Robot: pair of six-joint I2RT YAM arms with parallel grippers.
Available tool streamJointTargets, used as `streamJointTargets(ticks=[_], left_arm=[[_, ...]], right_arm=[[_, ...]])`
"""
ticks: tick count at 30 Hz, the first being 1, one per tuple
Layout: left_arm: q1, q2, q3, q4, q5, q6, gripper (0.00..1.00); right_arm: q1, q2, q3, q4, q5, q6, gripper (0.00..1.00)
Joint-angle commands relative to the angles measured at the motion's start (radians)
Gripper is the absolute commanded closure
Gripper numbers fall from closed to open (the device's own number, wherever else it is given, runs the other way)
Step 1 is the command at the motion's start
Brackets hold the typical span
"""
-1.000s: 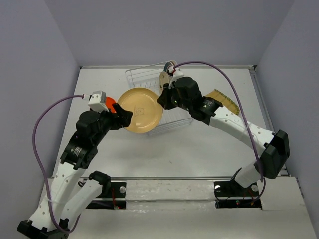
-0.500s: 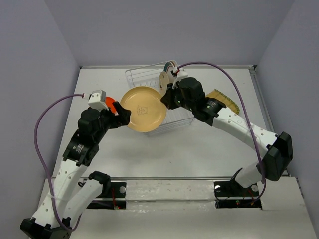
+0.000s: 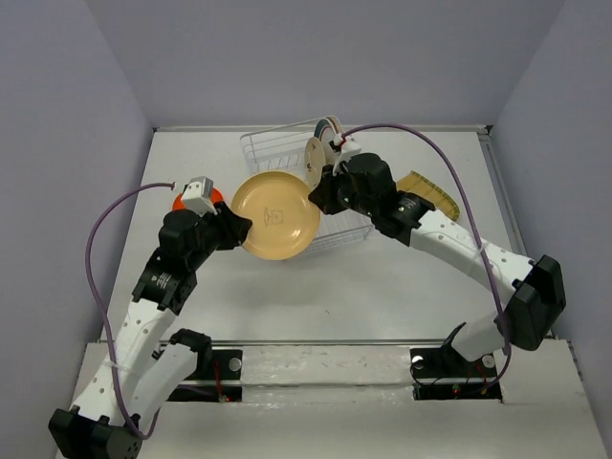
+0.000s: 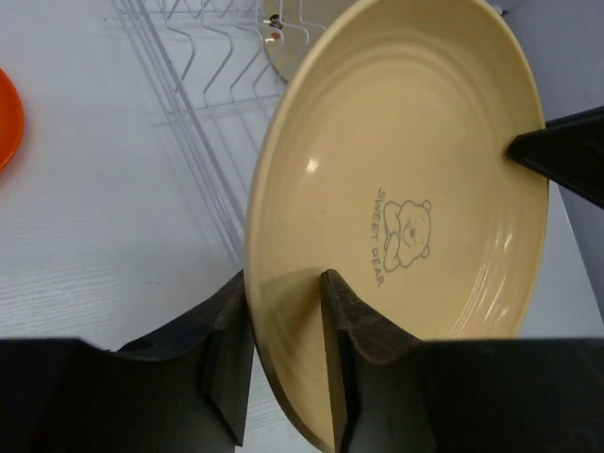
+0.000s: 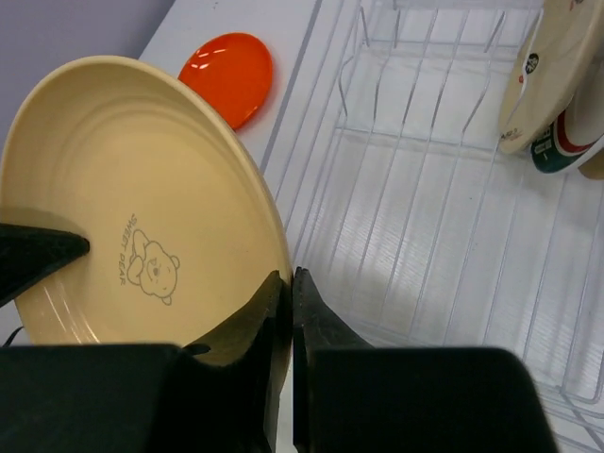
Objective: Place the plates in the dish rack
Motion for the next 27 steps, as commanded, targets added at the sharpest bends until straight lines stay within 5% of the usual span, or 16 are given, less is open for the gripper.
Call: streamJointTargets(ticks=[1,4,7,8,12,15,19,22,23,24,25,26,27], left_arm=[[0.015,-0.013,-0.021,0.134,0.126,-0.012,0.72],[0.026,-0.034,-0.034,0.165,0.2,-0.004,0.86],[0.048,-0.05,-0.038,0.174,0.267,0.011,0.95],[0.058,-0.054,-0.041,0.174,0.296,0.017,0.95],[0.077,-0.063,-0.053,0.2,0.392,0.037,0.95],[0.081,-0.068,-0.066,0.229,0.451,0.031,0.95],[0.08,-0.064,-0.072,0.254,0.476,0.028,0.95],[0.08,-0.056,-0.073,0.265,0.475,0.028,0.95],[0.08,-0.048,-0.075,0.271,0.467,0.028,0.91],[0.081,-0.047,-0.075,0.271,0.458,0.028,0.91],[0.08,-0.044,-0.073,0.266,0.447,0.029,0.87],[0.081,-0.039,-0.067,0.26,0.417,0.042,0.7],[0.081,-0.039,-0.063,0.251,0.387,0.042,0.61]], right_arm=[[0.001,-0.037,-0.019,0.126,-0.117,0.03,0.93],[0.001,-0.045,-0.033,0.128,-0.155,0.001,0.93],[-0.042,-0.074,-0.064,0.12,-0.273,-0.036,0.68],[-0.086,-0.089,-0.082,0.118,-0.322,-0.045,0.49],[-0.168,-0.102,-0.117,0.109,-0.581,-0.111,0.26],[-0.168,-0.079,-0.117,0.076,-0.712,-0.172,0.24],[-0.168,-0.068,-0.127,0.1,-0.815,-0.163,0.34],[-0.168,-0.059,-0.128,0.141,-0.878,-0.128,0.52],[-0.168,-0.047,-0.118,0.17,-0.922,-0.093,0.73],[-0.168,-0.04,-0.111,0.178,-0.923,-0.08,0.73],[-0.168,-0.034,-0.105,0.183,-0.927,-0.067,0.81],[-0.168,-0.021,-0.087,0.186,-0.92,-0.045,0.93],[-0.168,-0.013,-0.087,0.187,-0.912,-0.036,0.93]])
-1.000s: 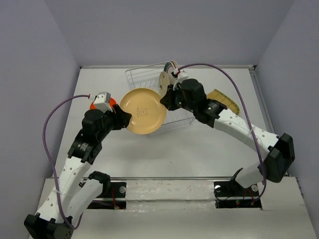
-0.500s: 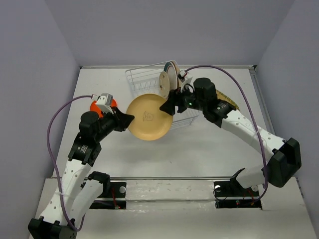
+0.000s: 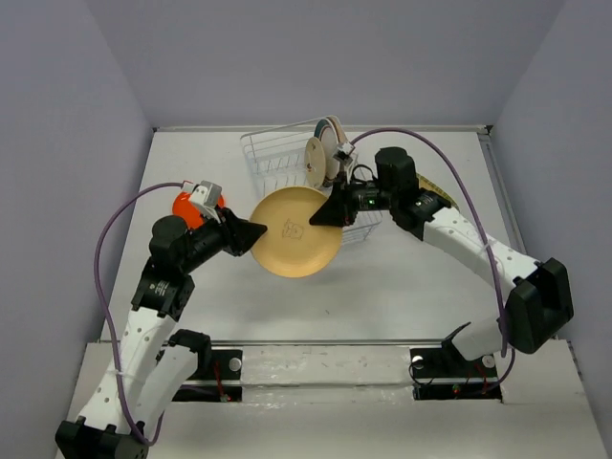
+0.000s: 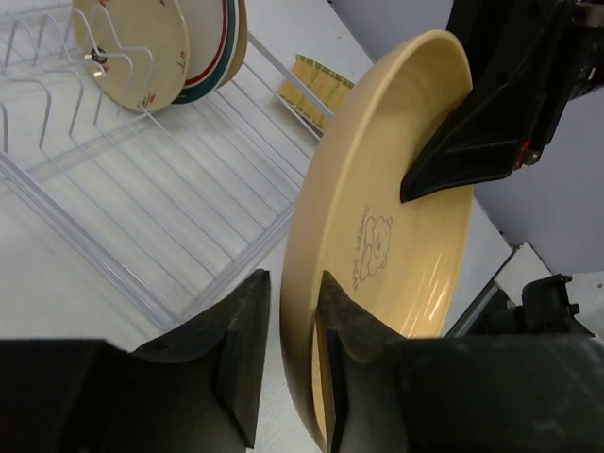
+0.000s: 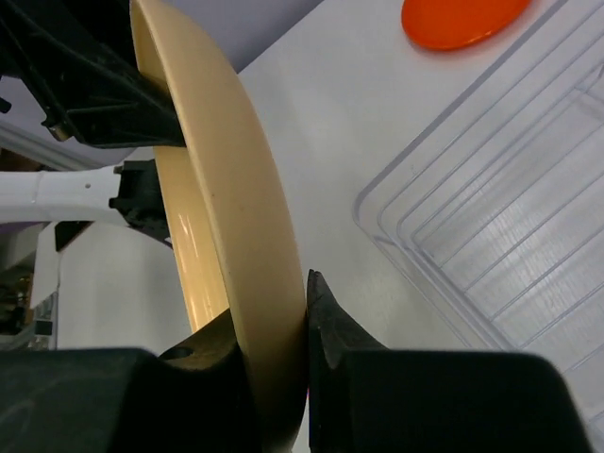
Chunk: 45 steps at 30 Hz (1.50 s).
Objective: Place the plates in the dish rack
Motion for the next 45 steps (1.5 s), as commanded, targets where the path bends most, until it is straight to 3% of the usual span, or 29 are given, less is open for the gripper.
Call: streamJointTargets(ticks=[1,3,4,7,9,13,15,22,32,45], left_arm=[[0.006,0.016,0.023,0.031,-0.126,0.028,0.4],[0.007,0.016,0.028,-0.011,-0.164,0.044,0.12],[0.006,0.008,0.037,-0.047,-0.251,0.051,0.01],[0.009,-0.036,0.042,-0.085,-0.428,0.053,0.01],[0.009,-0.07,0.058,-0.099,-0.493,0.05,0.01],[0.009,-0.119,0.077,-0.127,-0.595,0.055,0.01],[0.009,-0.133,0.056,-0.11,-0.587,0.05,0.01],[0.009,-0.095,0.022,-0.069,-0.453,0.042,0.01],[-0.014,-0.084,0.019,-0.061,-0.427,0.047,0.01],[-0.016,-0.09,0.014,-0.056,-0.427,0.045,0.01]], right_arm=[[0.013,0.046,0.067,0.087,-0.08,0.08,0.93],[0.013,0.055,0.098,0.073,-0.008,0.1,0.93],[0.013,0.078,0.147,0.055,0.122,0.107,0.93],[0.013,0.153,0.275,-0.027,0.392,0.159,0.93],[0.013,0.195,0.331,-0.03,0.471,0.193,0.93],[0.013,0.259,0.417,-0.036,0.768,0.264,0.93],[0.013,0.294,0.457,-0.036,1.007,0.27,0.93],[0.07,0.429,0.602,0.022,1.396,0.145,0.93],[0.127,0.64,0.779,0.059,1.645,-0.176,0.93],[0.174,0.755,0.865,-0.002,1.622,-0.176,0.93]])
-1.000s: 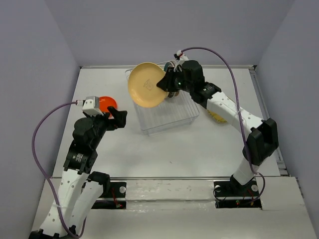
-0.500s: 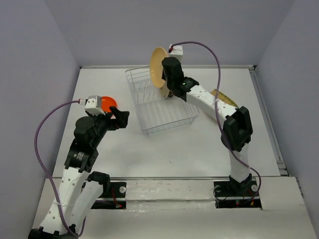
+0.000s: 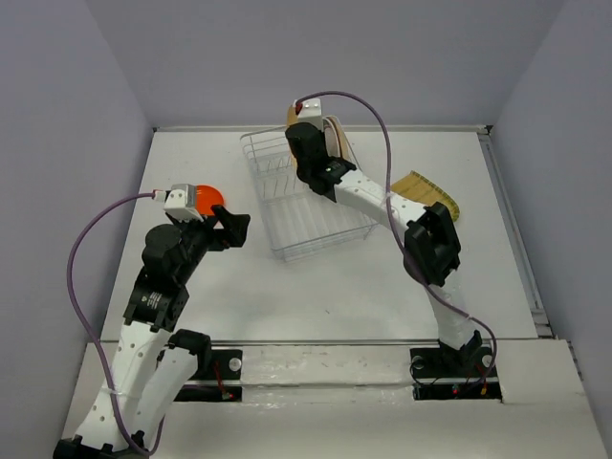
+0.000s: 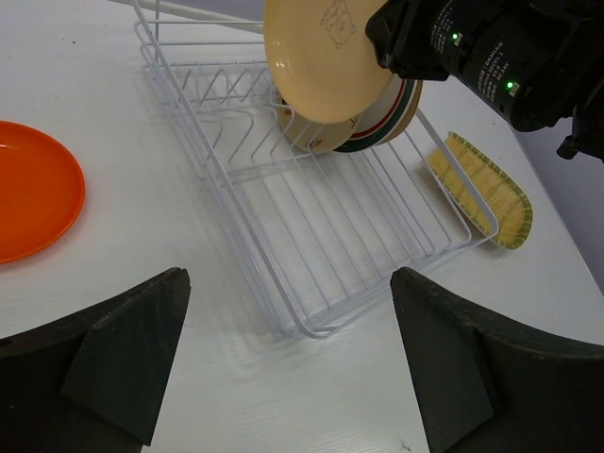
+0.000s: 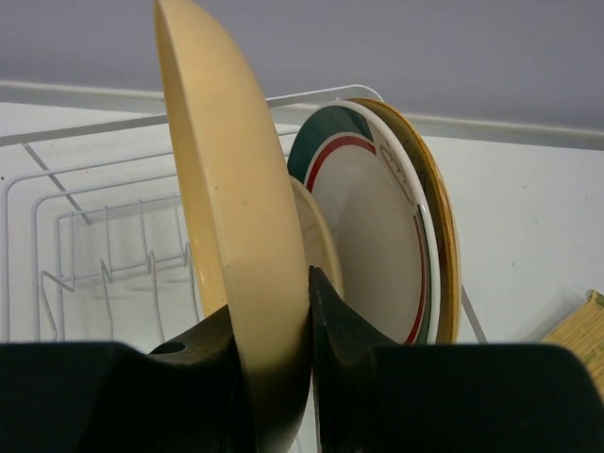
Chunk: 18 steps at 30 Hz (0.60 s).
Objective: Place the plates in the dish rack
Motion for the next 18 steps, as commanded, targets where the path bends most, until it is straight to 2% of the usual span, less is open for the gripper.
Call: streamJointTargets(ticks=[1,10,14,16,17,18], left_arm=[[-0.004,-0.004,-0.005,0.056,0.009,0.013,0.01],[-0.001,0.005,-0.004,0.049,-0.012,0.01,0.01],[0.011,0.019,-0.002,0.045,-0.026,0.008,0.01],[0.019,0.037,0.003,0.037,-0.038,0.007,0.01],[0.024,0.046,0.003,0.036,-0.039,0.007,0.01],[0.033,0.061,0.007,0.033,-0.037,0.008,0.01]], right_arm=[[0.028,0.043,0.094,0.023,0.032,0.0,0.93],[0.046,0.134,0.131,-0.016,0.078,0.003,0.93],[0.046,0.151,0.123,-0.028,0.048,0.036,0.92],[0.046,0.152,0.119,-0.039,0.035,0.06,0.86],[0.046,0.148,0.117,-0.046,0.026,0.068,0.75],[0.046,0.142,0.111,-0.05,0.019,0.08,0.69]])
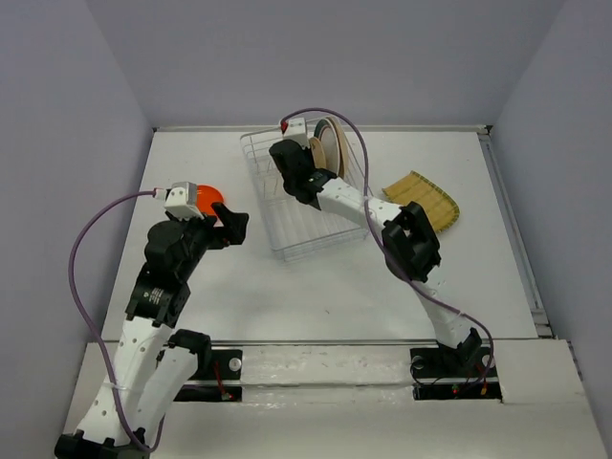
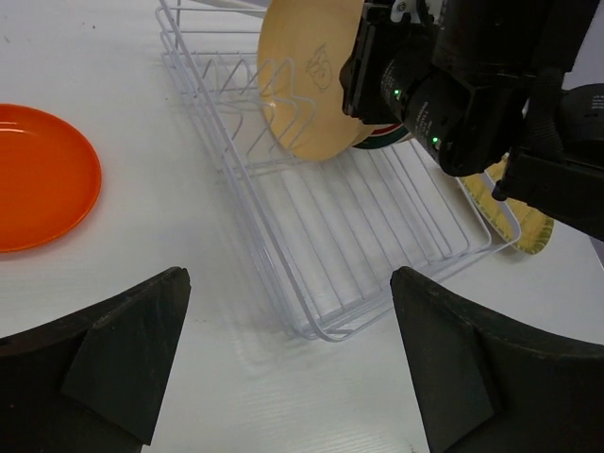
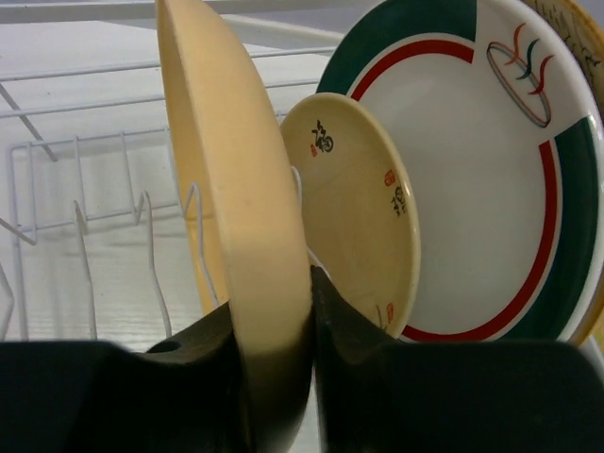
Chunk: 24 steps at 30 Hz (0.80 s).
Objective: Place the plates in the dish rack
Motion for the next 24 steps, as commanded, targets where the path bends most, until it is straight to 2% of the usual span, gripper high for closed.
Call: streamJointTargets(ticks=[1,2,5,10,15,20,24], left_arm=[[0.026,0.039,0.009,0.033,-0.021,0.008,0.01],[0.031,0.045,0.009,0.035,-0.026,0.008,0.01],[0.058,0.07,0.013,0.035,-0.038,0.001,0.01],[0.106,0.146,0.021,0.029,-0.026,-0.028,0.01],[0.155,0.185,0.049,0.03,-0.018,-0.055,0.01],[0.196,0.28,0.064,0.068,-0.087,-0.128,0.16],[0.296,0.352,0.024,0.165,-0.081,-0.254,0.19]], right_arm=[[0.007,-0.027,0.027,0.0,-0.034,0.067,0.64],[0.007,-0.036,0.023,-0.005,-0.054,0.07,0.54],[0.007,-0.086,0.007,-0.025,-0.103,0.074,0.37],[0.007,-0.214,-0.062,-0.066,-0.215,0.076,0.24],[0.007,-0.437,-0.215,-0.063,-0.437,0.082,0.21],[0.007,-0.65,-0.485,-0.021,-0.62,0.127,0.21],[0.027,-0.8,-0.664,0.021,-0.69,0.145,0.21]])
